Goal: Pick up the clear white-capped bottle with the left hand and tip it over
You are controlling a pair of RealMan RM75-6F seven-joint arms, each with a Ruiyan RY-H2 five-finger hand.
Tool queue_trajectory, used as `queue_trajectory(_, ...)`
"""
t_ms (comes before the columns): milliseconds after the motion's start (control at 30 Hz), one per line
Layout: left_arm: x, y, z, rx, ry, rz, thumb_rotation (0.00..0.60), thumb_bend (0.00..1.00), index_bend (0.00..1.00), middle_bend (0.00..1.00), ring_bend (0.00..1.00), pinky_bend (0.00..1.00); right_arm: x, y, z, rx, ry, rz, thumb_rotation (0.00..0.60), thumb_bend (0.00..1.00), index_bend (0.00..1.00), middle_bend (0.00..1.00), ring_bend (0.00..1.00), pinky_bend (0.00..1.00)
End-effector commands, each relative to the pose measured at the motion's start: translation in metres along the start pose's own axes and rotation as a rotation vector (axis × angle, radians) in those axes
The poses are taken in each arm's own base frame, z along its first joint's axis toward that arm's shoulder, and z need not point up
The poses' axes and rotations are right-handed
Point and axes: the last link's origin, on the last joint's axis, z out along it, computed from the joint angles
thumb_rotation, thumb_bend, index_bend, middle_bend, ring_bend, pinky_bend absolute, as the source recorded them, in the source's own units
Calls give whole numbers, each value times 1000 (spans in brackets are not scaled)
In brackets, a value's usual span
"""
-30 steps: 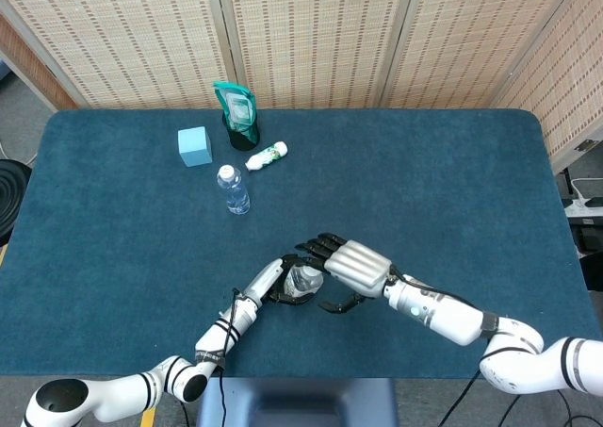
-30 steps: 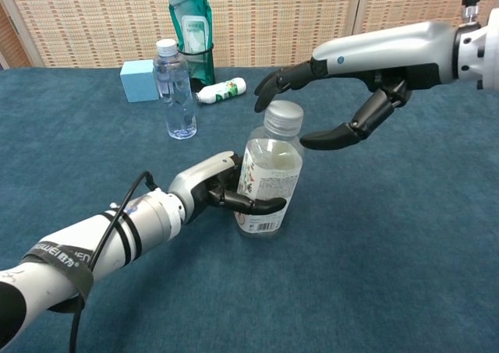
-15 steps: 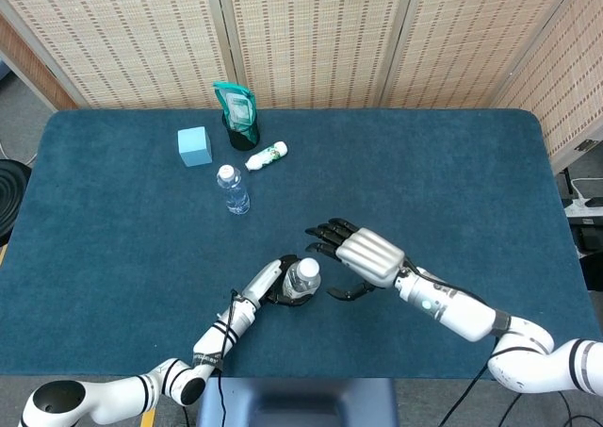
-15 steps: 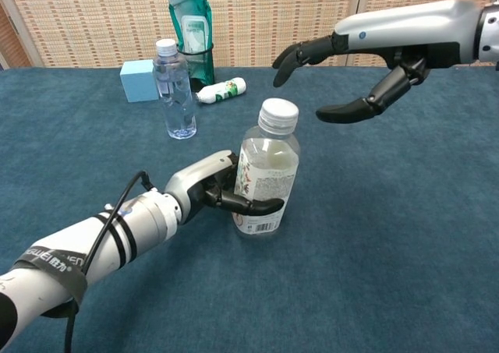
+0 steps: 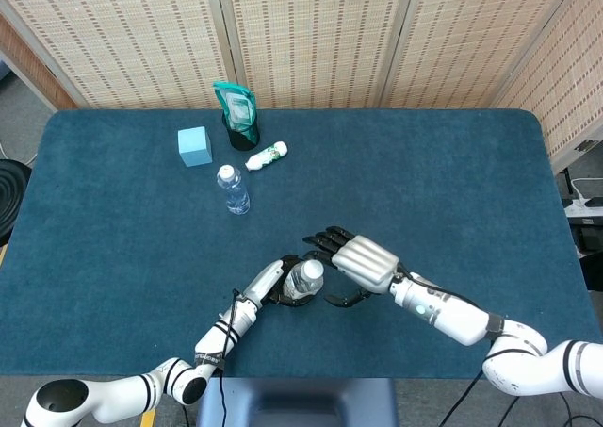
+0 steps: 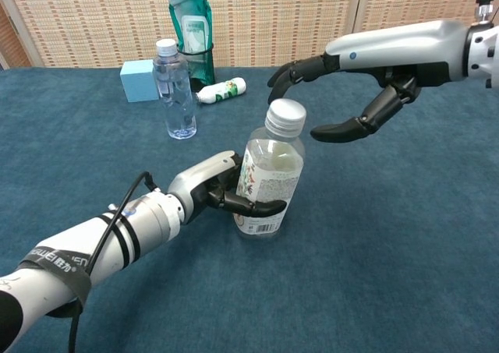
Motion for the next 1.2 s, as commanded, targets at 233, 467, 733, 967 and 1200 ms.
queue_trajectory(233,1,-2,1,9,1,18,600,947,756,915,457,276,1,-2,0,5,4,4,320,312,172,0,0,0)
queue_trajectory(467,1,-3,6,13,14,56,600,946,756,915,456,274,4,-2,0,11,22,-6,320,312,172,0,0,0)
queue_trajectory(733,15,-1,8,-11,78,152,600,946,756,914,453,269,8,12,-5,-47,60,-2,319,312,172,0,0,0)
queue_trajectory(967,42,12,6,-86,187,311,600,939,756,913,450,264,8,21,-13,-75,73,10,319,312,162,0,0,0)
queue_trajectory(1200,66,29,-10,-189,285,518,600,929,752,904,438,246,6,28,-19,-91,78,24,320,312,152,0,0,0)
